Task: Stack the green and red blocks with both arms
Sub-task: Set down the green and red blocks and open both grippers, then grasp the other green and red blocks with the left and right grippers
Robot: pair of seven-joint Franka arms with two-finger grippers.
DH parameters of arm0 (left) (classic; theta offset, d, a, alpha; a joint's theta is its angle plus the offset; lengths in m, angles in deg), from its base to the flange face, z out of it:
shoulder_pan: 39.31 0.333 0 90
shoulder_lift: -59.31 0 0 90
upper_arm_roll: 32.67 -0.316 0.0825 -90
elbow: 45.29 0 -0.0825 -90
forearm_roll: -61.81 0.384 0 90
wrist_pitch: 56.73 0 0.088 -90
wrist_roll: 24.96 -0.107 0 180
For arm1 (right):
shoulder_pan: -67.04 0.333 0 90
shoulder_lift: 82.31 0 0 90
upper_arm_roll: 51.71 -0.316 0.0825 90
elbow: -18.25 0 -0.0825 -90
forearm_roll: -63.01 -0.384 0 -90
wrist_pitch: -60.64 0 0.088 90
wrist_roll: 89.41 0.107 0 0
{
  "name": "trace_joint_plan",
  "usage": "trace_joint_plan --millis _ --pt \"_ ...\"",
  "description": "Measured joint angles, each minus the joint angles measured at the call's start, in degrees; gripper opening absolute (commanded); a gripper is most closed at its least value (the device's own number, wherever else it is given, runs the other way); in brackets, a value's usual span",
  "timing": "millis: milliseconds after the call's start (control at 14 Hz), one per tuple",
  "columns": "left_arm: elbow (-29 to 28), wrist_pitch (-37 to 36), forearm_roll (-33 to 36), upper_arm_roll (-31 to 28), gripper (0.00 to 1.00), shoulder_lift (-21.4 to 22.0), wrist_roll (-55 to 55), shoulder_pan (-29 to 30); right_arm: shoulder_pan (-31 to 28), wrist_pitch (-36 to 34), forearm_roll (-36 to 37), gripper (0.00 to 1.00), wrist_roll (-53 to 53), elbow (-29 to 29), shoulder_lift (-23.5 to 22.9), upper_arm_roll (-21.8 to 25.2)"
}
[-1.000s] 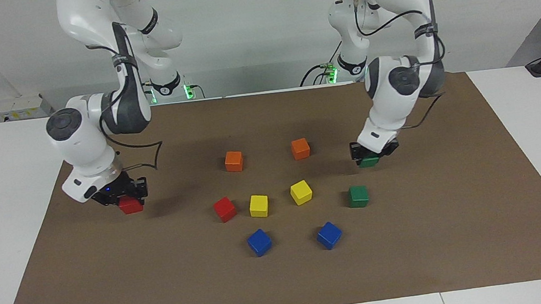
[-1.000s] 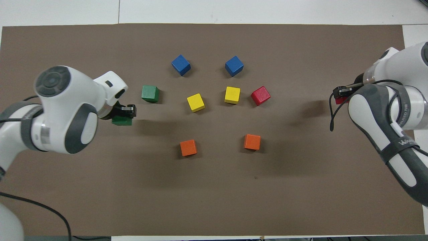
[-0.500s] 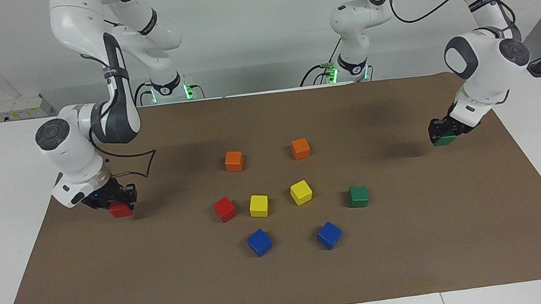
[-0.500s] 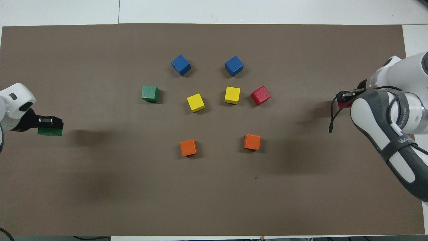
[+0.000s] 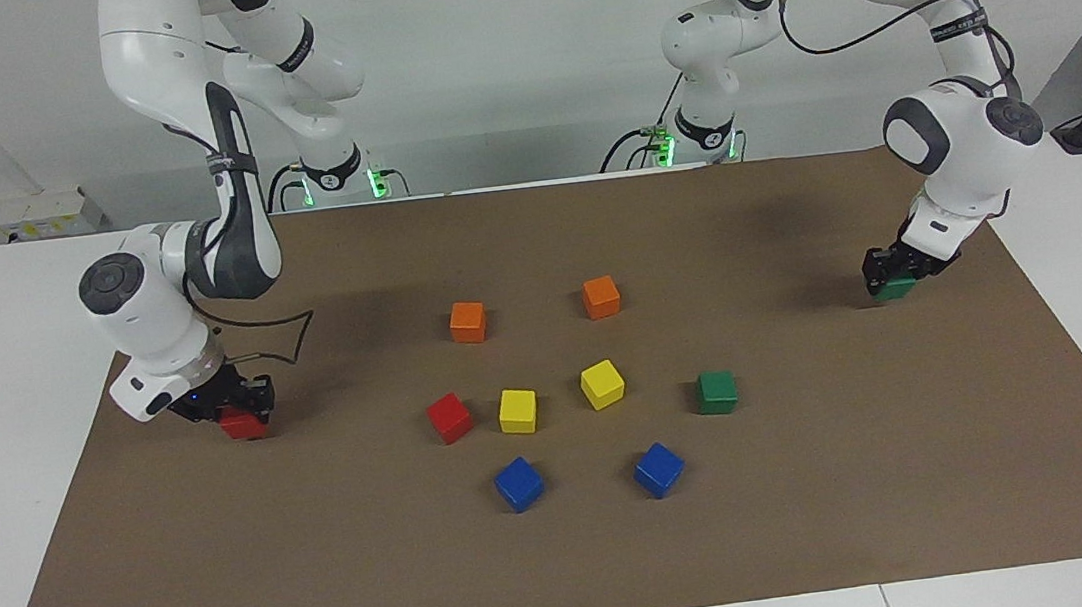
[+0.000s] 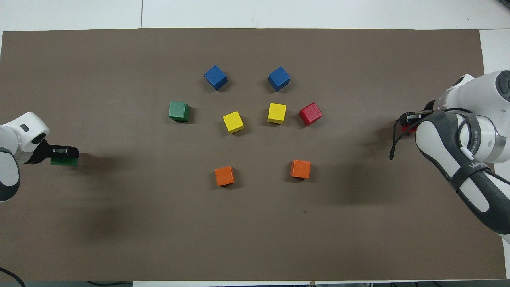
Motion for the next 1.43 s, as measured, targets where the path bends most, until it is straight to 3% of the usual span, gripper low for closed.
trace_joint_plan --millis 500,571,643,857,929,1000,1071,1429 --pt "-1.0 4.3 0.0 -0.1 0.00 -1.8 0.1 0.4 -0.2 0.8 0.0 0.00 0.0 0.3 -0.8 0.0" --pt "-1.2 4.7 0.0 -0.1 0.44 -2.0 0.1 0.5 -0.2 1.1 0.0 0.00 0.0 0.5 -0.9 0.0" --pt "-1.4 4.9 0.0 0.0 0.99 -2.0 0.1 0.6 -0.2 1.5 0.0 0.00 0.0 0.8 -1.0 0.0" --pt "-1.6 5.2 0.0 0.0 1.00 -2.1 -0.1 0.7 -0.2 1.8 0.0 0.00 0.0 1.0 -1.1 0.0" --pt "-1.6 5.3 0.0 0.0 1.00 -2.1 -0.5 0.7 -0.2 1.8 0.0 0.17 0.0 1.0 -1.1 0.0" --pt "-1.5 5.3 0.0 0.0 1.00 -2.1 -1.0 0.7 -0.2 1.8 0.0 0.93 0.0 1.0 -1.1 0.0" --pt "-1.1 4.8 0.0 0.0 1.00 -2.0 -1.3 0.7 -0.2 1.8 0.0 1.00 0.0 1.0 -1.1 0.0" --pt "11.4 -9.8 0.0 0.9 1.00 -1.6 -1.6 -0.4 -0.1 2.0 0.0 1.00 0.0 0.6 -1.0 0.0"
